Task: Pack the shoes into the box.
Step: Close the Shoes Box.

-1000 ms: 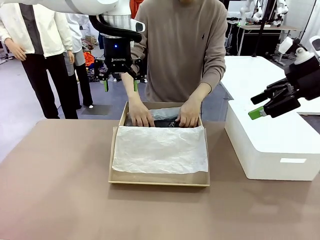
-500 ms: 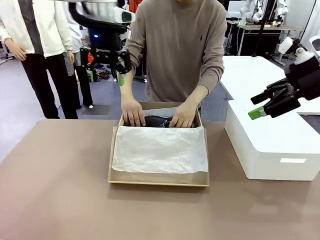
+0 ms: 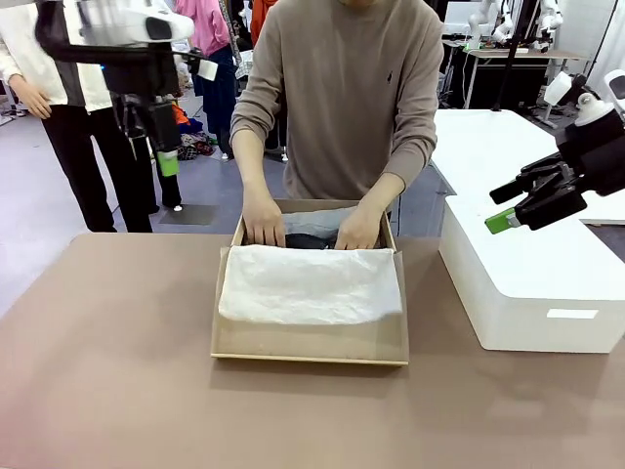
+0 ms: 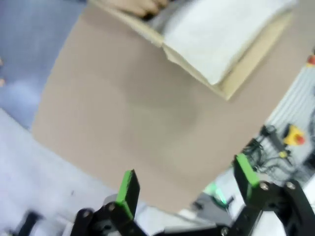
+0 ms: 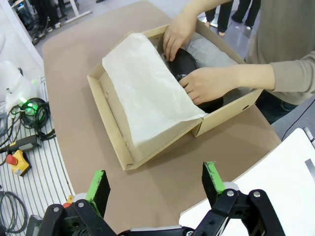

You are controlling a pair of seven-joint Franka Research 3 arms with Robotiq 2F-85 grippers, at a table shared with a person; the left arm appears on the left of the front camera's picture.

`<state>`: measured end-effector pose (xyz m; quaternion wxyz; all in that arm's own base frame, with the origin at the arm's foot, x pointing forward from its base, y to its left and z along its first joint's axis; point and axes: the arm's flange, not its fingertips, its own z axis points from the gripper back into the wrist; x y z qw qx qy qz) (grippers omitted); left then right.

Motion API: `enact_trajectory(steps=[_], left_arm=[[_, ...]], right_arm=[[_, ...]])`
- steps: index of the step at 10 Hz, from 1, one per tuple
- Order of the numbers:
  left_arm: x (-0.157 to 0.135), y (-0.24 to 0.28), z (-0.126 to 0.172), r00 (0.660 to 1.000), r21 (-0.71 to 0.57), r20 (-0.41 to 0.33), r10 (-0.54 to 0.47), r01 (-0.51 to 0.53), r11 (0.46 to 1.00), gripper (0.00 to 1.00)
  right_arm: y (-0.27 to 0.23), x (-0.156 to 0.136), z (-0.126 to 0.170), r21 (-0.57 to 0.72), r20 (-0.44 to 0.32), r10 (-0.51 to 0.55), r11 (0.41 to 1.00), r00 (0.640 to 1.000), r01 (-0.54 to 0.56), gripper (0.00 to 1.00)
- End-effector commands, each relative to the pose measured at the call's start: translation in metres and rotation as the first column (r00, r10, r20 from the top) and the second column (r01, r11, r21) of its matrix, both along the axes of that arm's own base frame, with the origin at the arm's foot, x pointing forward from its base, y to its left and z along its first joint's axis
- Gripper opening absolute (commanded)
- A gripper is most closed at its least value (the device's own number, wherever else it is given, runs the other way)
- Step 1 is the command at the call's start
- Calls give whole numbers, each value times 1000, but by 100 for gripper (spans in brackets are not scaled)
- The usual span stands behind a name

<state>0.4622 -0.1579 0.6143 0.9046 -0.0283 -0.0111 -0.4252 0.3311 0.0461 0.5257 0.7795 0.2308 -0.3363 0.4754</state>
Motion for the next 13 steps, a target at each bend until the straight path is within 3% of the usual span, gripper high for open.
enact_trajectory(steps=[1,2,3,4,5,13], left_arm=[[-9,29,-16,968,-15,-16,-250,250,968,100],[-11,37,-21,921,-28,23,-388,389,921,100],[-13,38,-23,893,-33,45,-448,449,893,100],[-13,35,-24,889,-60,69,-453,457,888,100],[-4,32,-18,928,-12,8,-372,372,928,100],[-4,32,-18,928,-12,8,-372,372,928,100]], right_arm=[[-1,3,0,31,21,25,999,999,-26,100],[-1,3,0,31,21,25,999,999,-26,100],[-1,3,0,31,21,25,999,999,-26,100],[-1,3,0,31,21,25,999,999,-26,100],[-1,3,0,31,21,25,999,999,-26,100],[-1,3,0,31,21,25,999,999,-26,100]])
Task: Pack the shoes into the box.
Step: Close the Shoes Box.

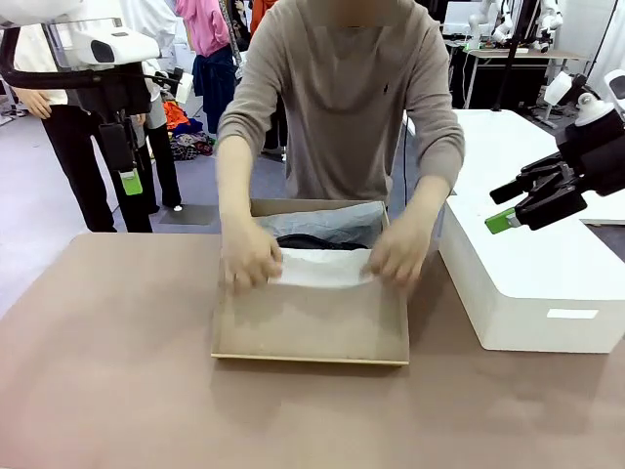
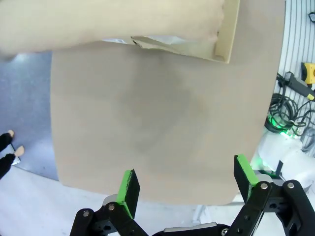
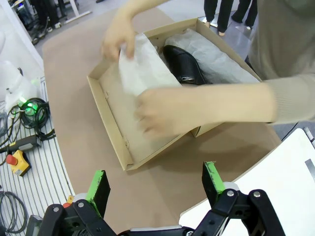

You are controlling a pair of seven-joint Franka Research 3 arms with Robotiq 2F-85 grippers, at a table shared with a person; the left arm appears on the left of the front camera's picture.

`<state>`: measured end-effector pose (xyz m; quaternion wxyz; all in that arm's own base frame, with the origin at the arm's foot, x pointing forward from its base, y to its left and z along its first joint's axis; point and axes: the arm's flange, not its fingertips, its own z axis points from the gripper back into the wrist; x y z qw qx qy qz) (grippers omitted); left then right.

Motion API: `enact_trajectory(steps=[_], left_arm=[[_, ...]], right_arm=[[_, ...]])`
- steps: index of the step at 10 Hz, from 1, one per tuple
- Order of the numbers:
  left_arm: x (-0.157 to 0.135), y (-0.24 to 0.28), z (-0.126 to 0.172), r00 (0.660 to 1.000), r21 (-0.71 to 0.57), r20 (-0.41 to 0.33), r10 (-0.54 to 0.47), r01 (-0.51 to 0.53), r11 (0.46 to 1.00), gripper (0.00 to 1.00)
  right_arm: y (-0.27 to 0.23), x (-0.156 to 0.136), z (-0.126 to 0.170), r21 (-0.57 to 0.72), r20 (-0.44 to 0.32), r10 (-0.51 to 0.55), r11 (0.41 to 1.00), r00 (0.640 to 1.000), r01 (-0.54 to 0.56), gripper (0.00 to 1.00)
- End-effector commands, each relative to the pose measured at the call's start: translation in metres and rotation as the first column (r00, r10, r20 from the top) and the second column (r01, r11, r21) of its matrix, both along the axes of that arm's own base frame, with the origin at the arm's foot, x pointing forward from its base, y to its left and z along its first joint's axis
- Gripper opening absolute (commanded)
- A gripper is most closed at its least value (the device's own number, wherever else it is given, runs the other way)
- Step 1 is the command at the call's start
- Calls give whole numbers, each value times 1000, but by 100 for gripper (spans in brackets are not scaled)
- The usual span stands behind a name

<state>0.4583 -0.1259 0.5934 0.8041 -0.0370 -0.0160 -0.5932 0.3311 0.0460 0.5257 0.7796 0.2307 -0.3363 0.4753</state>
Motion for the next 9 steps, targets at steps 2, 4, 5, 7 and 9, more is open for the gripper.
enact_trajectory(steps=[2,4,5,7,9], left_arm=[[0,0,3,1000,10,-6,10,-10,1000,100],[0,0,3,1000,10,-6,10,-10,1000,100],[0,0,0,1000,0,0,0,0,1000,100],[5,5,1,983,44,74,-167,164,985,100],[7,13,-15,949,54,121,-291,286,957,100]], right_arm=[[-1,3,0,31,21,26,999,999,-26,100],[-1,3,0,31,21,26,999,999,-26,100],[-1,3,0,31,21,26,999,999,-26,100],[-1,3,0,31,21,26,999,999,-26,100],[-1,3,0,31,21,26,999,999,-26,100]])
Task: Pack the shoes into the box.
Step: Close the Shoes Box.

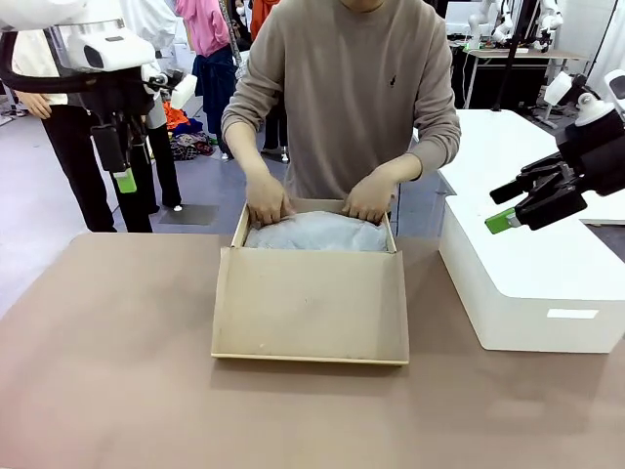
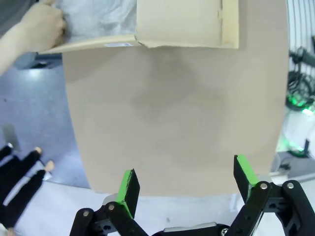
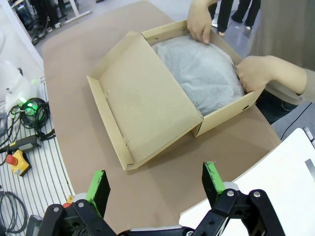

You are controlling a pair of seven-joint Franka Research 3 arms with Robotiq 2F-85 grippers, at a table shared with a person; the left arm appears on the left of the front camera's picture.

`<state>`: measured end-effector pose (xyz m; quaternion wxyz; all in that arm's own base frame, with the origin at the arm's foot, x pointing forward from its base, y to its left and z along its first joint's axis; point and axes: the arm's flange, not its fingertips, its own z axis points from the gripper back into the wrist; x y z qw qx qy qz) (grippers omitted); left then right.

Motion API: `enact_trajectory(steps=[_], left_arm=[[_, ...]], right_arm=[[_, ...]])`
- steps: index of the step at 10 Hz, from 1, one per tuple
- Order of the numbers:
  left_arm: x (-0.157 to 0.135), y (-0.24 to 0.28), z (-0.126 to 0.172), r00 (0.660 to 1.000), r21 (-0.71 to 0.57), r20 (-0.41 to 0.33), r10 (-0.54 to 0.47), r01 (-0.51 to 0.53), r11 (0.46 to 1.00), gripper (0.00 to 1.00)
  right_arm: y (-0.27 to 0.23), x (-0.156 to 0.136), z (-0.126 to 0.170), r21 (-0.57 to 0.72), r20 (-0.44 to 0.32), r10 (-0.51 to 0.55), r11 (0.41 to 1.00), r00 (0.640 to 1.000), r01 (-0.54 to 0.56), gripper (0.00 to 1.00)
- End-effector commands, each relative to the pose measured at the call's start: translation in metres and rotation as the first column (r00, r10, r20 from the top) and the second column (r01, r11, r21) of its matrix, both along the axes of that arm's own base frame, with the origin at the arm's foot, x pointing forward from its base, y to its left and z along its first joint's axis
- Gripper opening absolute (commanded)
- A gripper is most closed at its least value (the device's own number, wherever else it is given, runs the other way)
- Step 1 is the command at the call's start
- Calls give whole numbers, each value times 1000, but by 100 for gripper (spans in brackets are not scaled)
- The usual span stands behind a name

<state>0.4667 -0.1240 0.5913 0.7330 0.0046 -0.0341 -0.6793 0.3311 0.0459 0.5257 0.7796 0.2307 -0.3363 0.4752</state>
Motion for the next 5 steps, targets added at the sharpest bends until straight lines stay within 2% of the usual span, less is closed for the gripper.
enact_trajectory(steps=[1,5], left_arm=[[-3,17,-18,996,-20,25,-90,91,996,100],[-1,25,-40,993,-93,42,-113,117,989,100]], right_arm=[[-1,3,0,31,21,26,999,999,-26,100],[-1,3,0,31,21,26,999,999,-26,100]])
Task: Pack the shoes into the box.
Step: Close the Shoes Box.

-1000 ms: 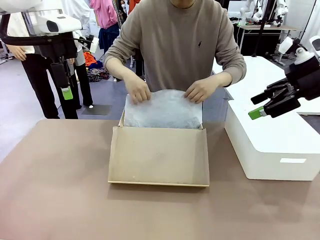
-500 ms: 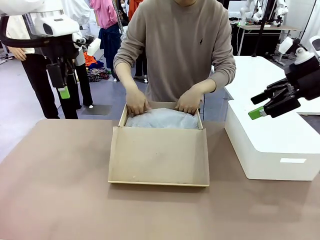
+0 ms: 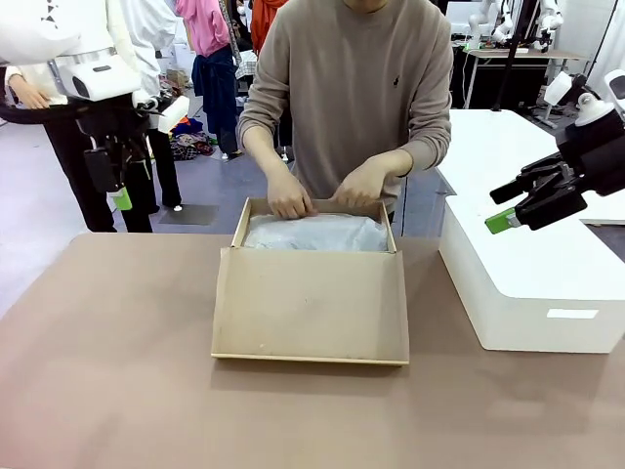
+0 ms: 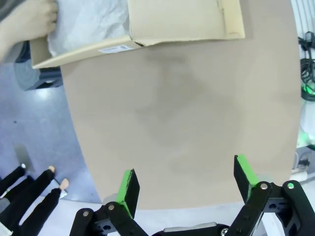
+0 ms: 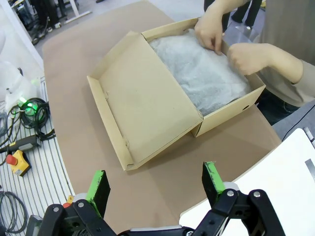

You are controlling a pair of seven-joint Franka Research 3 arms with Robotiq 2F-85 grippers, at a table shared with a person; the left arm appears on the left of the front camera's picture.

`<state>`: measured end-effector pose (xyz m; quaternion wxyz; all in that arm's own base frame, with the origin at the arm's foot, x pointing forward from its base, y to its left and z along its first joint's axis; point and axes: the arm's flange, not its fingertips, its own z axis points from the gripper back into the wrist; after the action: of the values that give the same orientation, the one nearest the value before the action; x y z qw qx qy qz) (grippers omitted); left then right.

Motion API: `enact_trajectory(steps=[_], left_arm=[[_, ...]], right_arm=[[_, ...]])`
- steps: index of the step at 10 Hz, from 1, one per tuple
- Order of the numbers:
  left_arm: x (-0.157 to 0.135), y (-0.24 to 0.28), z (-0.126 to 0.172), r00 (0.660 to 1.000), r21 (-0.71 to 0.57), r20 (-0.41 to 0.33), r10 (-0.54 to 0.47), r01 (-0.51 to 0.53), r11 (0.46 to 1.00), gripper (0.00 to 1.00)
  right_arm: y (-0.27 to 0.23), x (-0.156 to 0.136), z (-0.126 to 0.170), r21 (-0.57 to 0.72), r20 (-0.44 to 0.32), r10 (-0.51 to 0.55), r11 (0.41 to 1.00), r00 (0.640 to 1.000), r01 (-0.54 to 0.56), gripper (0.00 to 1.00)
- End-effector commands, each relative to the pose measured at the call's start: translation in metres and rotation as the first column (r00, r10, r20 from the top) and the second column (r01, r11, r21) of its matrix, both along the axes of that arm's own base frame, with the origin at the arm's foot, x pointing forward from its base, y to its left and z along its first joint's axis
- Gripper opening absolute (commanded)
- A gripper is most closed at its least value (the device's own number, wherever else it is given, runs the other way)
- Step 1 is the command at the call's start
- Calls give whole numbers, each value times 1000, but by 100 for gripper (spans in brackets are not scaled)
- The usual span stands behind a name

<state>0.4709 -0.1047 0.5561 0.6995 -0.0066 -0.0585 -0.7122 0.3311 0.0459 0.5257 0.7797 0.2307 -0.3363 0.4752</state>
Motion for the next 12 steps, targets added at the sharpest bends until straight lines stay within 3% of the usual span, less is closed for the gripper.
enact_trajectory(steps=[1,2,3,7,8,12], left_arm=[[-6,6,-5,1000,-64,16,-13,14,998,100],[-5,5,-4,1000,-74,16,0,1,997,100],[-5,6,-3,1000,-77,14,5,-4,997,85],[-6,6,0,1000,-91,-12,25,-26,996,5],[-6,6,2,999,-99,-17,27,-29,995,0],[-5,7,3,998,-95,-42,52,-56,994,0]], right_arm=[[-1,3,0,31,21,26,999,999,-27,100],[-1,3,0,31,21,26,999,999,-27,100],[-1,3,0,31,21,26,999,999,-27,100],[-1,3,0,31,21,26,999,999,-27,100],[-1,3,0,31,21,26,999,999,-27,100],[-1,3,0,31,21,26,999,999,-27,100]])
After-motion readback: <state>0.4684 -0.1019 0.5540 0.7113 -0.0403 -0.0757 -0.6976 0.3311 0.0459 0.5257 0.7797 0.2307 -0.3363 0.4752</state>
